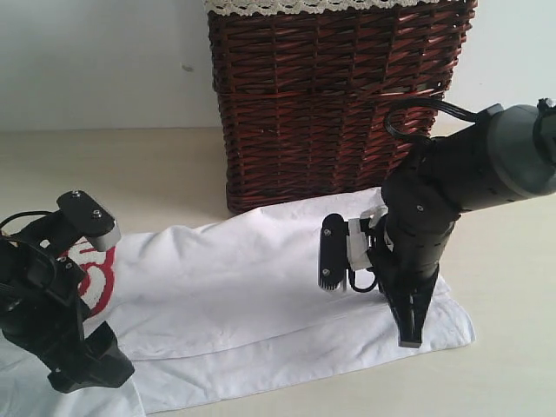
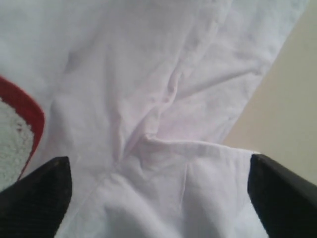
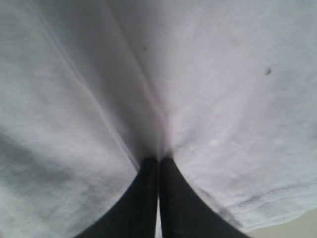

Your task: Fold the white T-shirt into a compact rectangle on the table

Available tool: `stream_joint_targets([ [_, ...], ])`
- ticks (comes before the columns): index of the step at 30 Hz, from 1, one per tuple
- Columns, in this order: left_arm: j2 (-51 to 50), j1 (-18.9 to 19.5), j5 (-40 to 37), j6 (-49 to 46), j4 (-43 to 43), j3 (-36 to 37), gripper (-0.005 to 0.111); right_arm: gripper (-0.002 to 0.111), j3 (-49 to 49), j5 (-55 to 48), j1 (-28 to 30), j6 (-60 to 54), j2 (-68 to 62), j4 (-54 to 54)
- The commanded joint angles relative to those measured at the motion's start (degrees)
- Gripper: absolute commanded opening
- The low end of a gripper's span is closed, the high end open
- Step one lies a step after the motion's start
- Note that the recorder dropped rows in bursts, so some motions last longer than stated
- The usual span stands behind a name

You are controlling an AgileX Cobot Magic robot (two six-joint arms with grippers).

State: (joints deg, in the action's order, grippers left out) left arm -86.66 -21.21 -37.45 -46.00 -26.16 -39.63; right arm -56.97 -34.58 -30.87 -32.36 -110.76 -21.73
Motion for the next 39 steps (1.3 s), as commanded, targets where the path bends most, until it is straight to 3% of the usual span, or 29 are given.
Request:
stream_joint_targets([
  [1,-0.06,-0.18,-0.32,-0.34,-0.73,0.14,0.092,0.0,-0.12,-0.95,0.28,0.57,3.64,-0.75],
  [9,-0.06,-0.18,-0.32,-0.34,-1.07,0.14,0.092,0.0,-0.12,-5.56,-0.39,-4.4,13.75,6.87],
  [14,-0.06,-0.18,1.57,-1.8,-0.68,0.14,0.092,0.0,-0.02,-16.4,-9.1,-5.01,20.01,7.18],
  [16,-0.06,-0.18,1.7,-1.8,-0.68,0.14,0.092,0.0,0.67,-21.67,-9.75,-5.01,19.98,5.64],
  [21,-0.06,-0.18,-0.08,-1.8,-0.68,0.14,0.092,0.001,9.86,-13.08,-9.75,-0.47,19.98,-3.97],
  [24,-0.06,-0.18,-0.08,-1.8,-0.68,0.14,0.092,0.013,12.04,-9.64,-9.75,-0.5,19.98,-1.49],
  [29,-0.06,-0.18,0.04,-1.8,-0.68,0.14,0.092,0.051,12.04,-8.37,-9.75,-2.42,20.5,3.2],
  [31,-0.06,-0.18,0.04,-1.8,-0.68,0.14,0.092,0.057,11.84,-7.16,-9.75,-1.52,21.55,2.45],
  [35,-0.06,-0.18,0.04,-1.8,-0.68,0.14,0.092,0.057,10.68,-1.14,-6.81,34.37,26.17,-20.25],
  [37,-0.06,-0.18,-0.08,-1.8,-0.68,0.14,0.092,0.054,10.68,-0.43,-1.33,42.0,26.71,-20.3],
  [39,-0.06,-0.18,-0.19,-1.8,-0.92,0.14,0.092,0.041,9.92,4.46,6.88,41.63,23.93,-9.38],
])
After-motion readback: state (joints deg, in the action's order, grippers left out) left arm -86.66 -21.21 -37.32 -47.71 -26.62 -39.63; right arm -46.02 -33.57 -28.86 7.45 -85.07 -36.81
